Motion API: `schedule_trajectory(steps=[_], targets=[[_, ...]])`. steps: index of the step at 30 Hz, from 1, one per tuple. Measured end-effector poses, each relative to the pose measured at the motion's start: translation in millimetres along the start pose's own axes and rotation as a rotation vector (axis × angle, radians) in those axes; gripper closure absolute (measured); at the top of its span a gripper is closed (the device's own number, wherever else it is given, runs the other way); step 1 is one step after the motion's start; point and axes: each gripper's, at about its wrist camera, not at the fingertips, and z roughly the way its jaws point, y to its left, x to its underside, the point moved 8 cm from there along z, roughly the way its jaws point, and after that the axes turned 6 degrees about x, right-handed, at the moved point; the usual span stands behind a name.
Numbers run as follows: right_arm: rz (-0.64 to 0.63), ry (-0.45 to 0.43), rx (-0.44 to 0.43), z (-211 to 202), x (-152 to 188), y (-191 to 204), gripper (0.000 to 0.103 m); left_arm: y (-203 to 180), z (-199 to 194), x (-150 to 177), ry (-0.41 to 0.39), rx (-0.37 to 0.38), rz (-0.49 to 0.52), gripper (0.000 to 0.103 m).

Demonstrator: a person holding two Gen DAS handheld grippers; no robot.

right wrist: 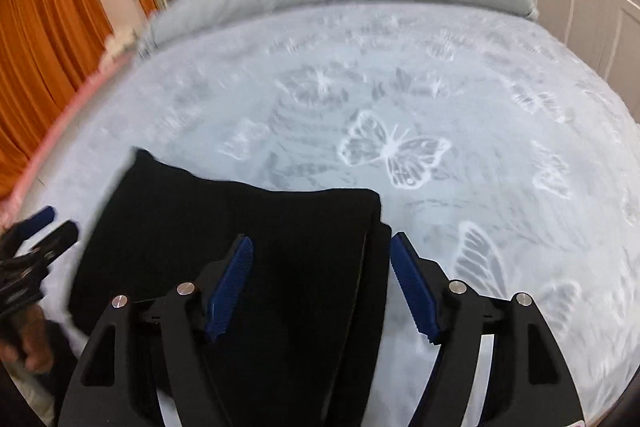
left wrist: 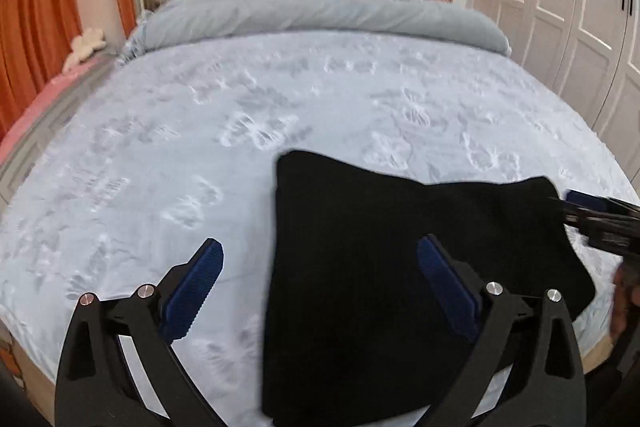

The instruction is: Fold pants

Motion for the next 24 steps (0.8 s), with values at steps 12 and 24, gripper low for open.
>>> schedule_trajectory(steps=[12, 24], targets=[[0.138, 0.046, -0.034, 33, 3, -37, 0.078, -8, 43, 37, 0.093, -0.013, 0.010, 0.007], [0.095, -0.005, -0.056, 2, 4, -11, 0.085, -8, 41, 40, 0.080, -0.069, 0.031, 0.005]])
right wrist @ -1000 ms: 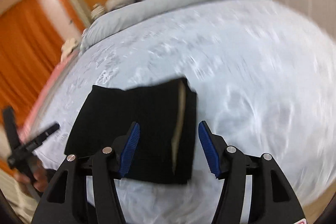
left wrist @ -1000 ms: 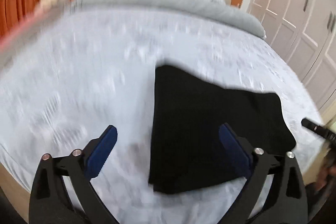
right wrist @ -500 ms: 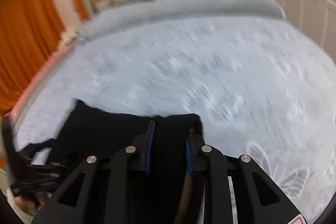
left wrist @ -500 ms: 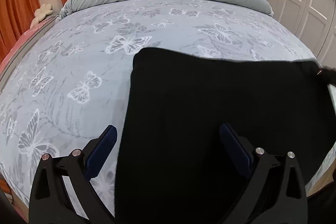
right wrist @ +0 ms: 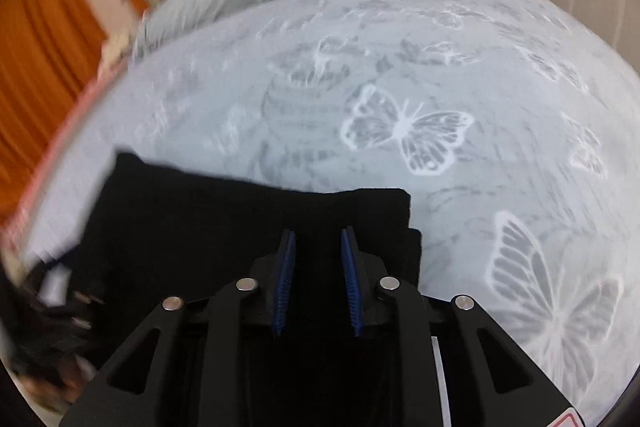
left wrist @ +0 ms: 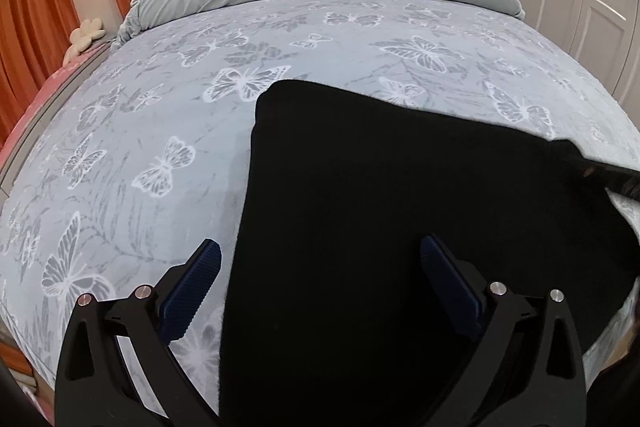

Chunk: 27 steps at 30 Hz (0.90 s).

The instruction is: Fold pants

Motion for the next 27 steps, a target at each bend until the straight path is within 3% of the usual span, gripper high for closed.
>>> schedule_trajectory(steps=[2, 5, 8, 9, 12, 14, 15, 17, 18, 20, 22, 24, 27], targets=[[-0.010, -0.088, -0.041, -32, -4, 10, 0.085, 1, -1, 1, -0.001, 0.001, -0.004, 0.005], [-0.048, -0.085, -0.116, -52, 18, 31, 0.085, 1, -1, 2, -0.002, 0.005, -0.005, 0.005], [-0.099, -0.020, -0.054, -40, 57, 32, 0.085, 1, -1, 2, -0.002, 0.007, -0.006, 0.005], [-0.117, 0.000, -0.015, -28, 65, 36, 0.091, 1, -1, 2, -0.001, 0.007, -0.006, 0.005], [-0.084, -0.001, -0.010, -28, 64, 24, 0.101, 0, 0, 3, 0.003, 0.018, -0.013, 0.005], [-0.041, -0.053, 0.009, -45, 56, 15, 0.089, 1, -1, 4, -0.001, 0.012, -0.012, 0.005], [-0.024, -0.079, 0.004, -55, 57, 11, 0.087, 1, -1, 5, -0.002, 0.013, -0.013, 0.005], [-0.013, -0.058, 0.021, -54, 69, 4, 0.090, 1, -4, 7, -0.008, 0.017, -0.019, 0.005], [-0.004, -0.043, 0.048, -49, 78, -3, 0.098, 1, -5, 8, -0.008, 0.019, -0.019, 0.005], [0.058, -0.053, 0.032, -57, 82, -13, 0.099, 1, -11, 12, -0.007, 0.029, -0.020, 0.005], [0.091, -0.099, 0.033, -79, 81, -18, 0.089, 3, -25, 17, -0.013, 0.041, -0.021, 0.005], [0.096, -0.134, 0.070, -97, 87, -26, 0.087, 5, -37, 23, -0.023, 0.049, -0.021, 0.005], [0.124, -0.105, 0.064, -105, 107, -35, 0.083, 11, -51, 41, -0.021, 0.056, -0.035, 0.005]])
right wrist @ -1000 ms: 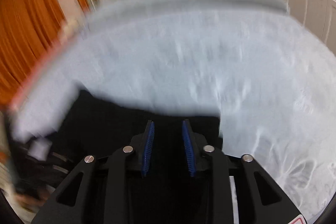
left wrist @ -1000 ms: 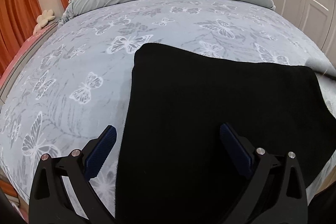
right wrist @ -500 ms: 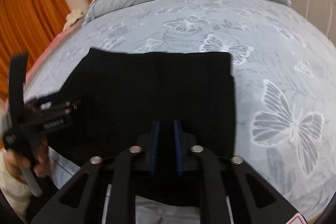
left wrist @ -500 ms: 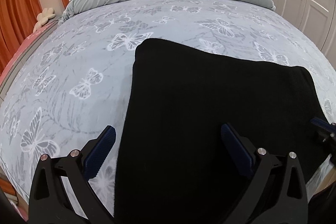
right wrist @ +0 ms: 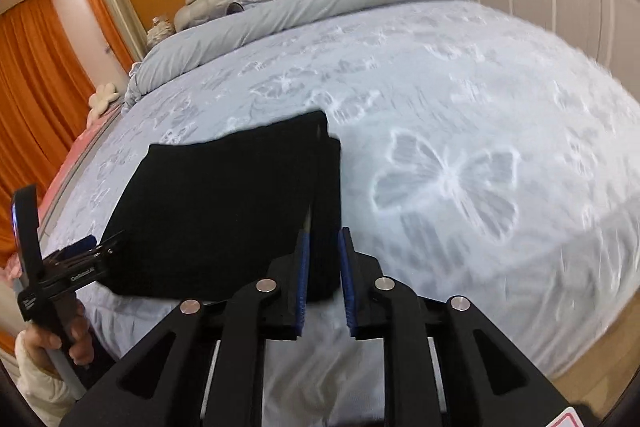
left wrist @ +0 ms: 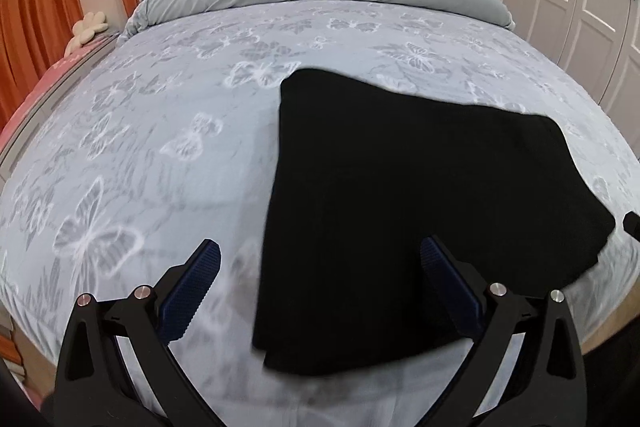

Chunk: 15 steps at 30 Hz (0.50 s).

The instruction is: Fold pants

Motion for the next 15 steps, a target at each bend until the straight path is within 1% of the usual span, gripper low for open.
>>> schedule_trajectory(steps=[2, 5, 6, 7, 10, 12, 14, 15], targets=[[-0.010, 0.023, 0.000, 3, 11, 0, 0.078, 3, -2, 10, 0.012, 0.011, -0.016, 0.005], [-0.027, 0.049, -0.050, 5, 23, 12, 0.073, 6, -2, 21, 0.014, 0.016, -0.033, 0.005], [-0.044, 0.051, -0.061, 7, 25, 19, 0.064, 7, -1, 23, 0.015, 0.021, -0.037, 0.005], [-0.057, 0.046, -0.055, 8, 25, 22, 0.059, 7, -1, 24, 0.009, 0.027, -0.043, 0.005], [-0.084, 0.069, -0.054, 21, 30, 32, 0.059, 8, 2, 25, -0.001, 0.027, -0.038, 0.005], [-0.096, 0.081, -0.038, 30, 30, 35, 0.059, 8, 4, 26, 0.001, 0.027, -0.039, 0.005], [-0.107, 0.075, -0.022, 35, 27, 37, 0.062, 8, 4, 26, -0.007, 0.022, -0.033, 0.005], [-0.109, 0.069, -0.027, 35, 26, 38, 0.083, 7, 4, 26, -0.009, 0.017, -0.027, 0.005]])
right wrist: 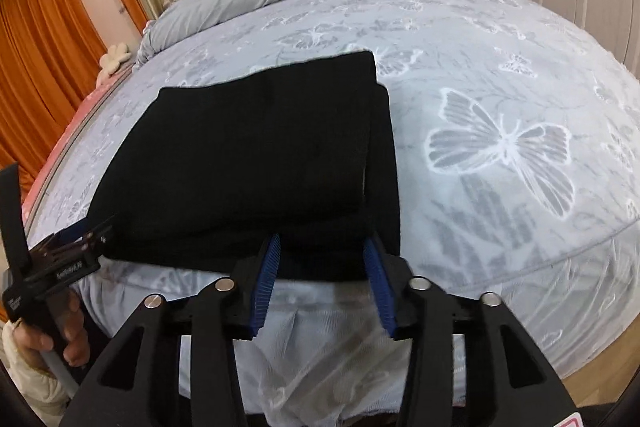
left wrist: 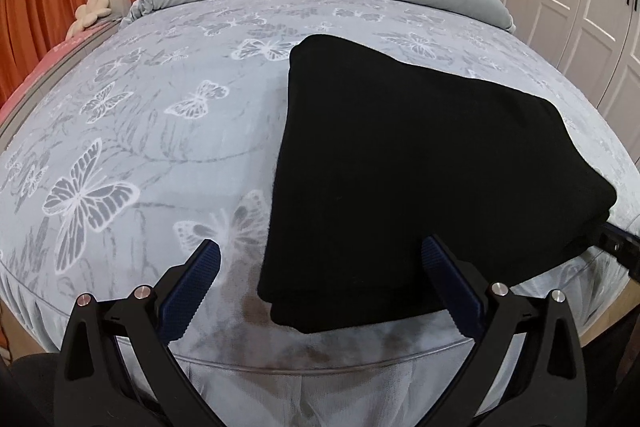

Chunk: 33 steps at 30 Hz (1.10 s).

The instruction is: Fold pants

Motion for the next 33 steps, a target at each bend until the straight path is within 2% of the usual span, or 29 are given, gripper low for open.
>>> schedule_trajectory(steps=[1, 2, 6, 9, 11, 13, 16, 20, 23, 24, 25, 26, 27, 29, 31, 33], targets=[[0.000, 0.000, -0.028, 0, -2, 2, 0.098, 0, 0, 0, -0.001, -0.002, 0.004, 0.005], [0.011, -0.009, -0.045, -3, -4, 4, 0.098, -1, 0, 0, -0.004, -0.006, 0.008, 0.005], [0.008, -0.071, -0.023, -19, -13, 2, 0.099, -3, -1, -1, -0.012, -0.014, 0.028, 0.005], [0.048, 0.045, -0.001, 16, 8, -16, 0.102, -5, -1, 0, -0.012, -0.013, 0.045, 0.005], [0.088, 0.030, -0.025, 7, 7, -19, 0.101, -4, 0, 0, -0.011, -0.018, 0.046, 0.005], [0.123, -0.016, -0.019, -8, -1, -24, 0.088, -2, 0, -1, -0.008, -0.013, 0.036, 0.005], [0.159, -0.082, -0.013, -29, -11, -32, 0.088, -1, -1, -1, -0.004, -0.008, 0.027, 0.005], [0.085, -0.137, -0.030, -45, -29, -12, 0.088, -2, -1, 0, -0.006, -0.016, 0.034, 0.005], [-0.003, -0.124, -0.021, -31, -37, 7, 0.089, -3, -1, 0, -0.007, -0.025, 0.039, 0.005], [-0.015, -0.100, -0.014, -19, -37, 8, 0.092, -3, 0, 0, -0.007, -0.027, 0.039, 0.005], [-0.020, -0.083, 0.009, -9, -34, 5, 0.101, -3, 0, -1, -0.008, -0.029, 0.040, 0.005], [-0.018, -0.059, 0.043, 2, -30, -2, 0.103, -4, 0, -1, -0.008, -0.029, 0.042, 0.005], [-0.005, -0.035, 0.049, 12, -25, -9, 0.103, -4, 0, -1, -0.008, -0.025, 0.045, 0.005], [0.063, -0.033, -0.021, 13, -23, -17, 0.103, -5, 1, -1, -0.008, -0.027, 0.052, 0.005], [0.052, -0.029, -0.019, 6, -26, -15, 0.103, -5, 1, -1, -0.009, -0.028, 0.055, 0.005], [0.052, -0.044, -0.023, -3, -28, -12, 0.097, -4, 2, 0, -0.003, -0.022, 0.042, 0.005]])
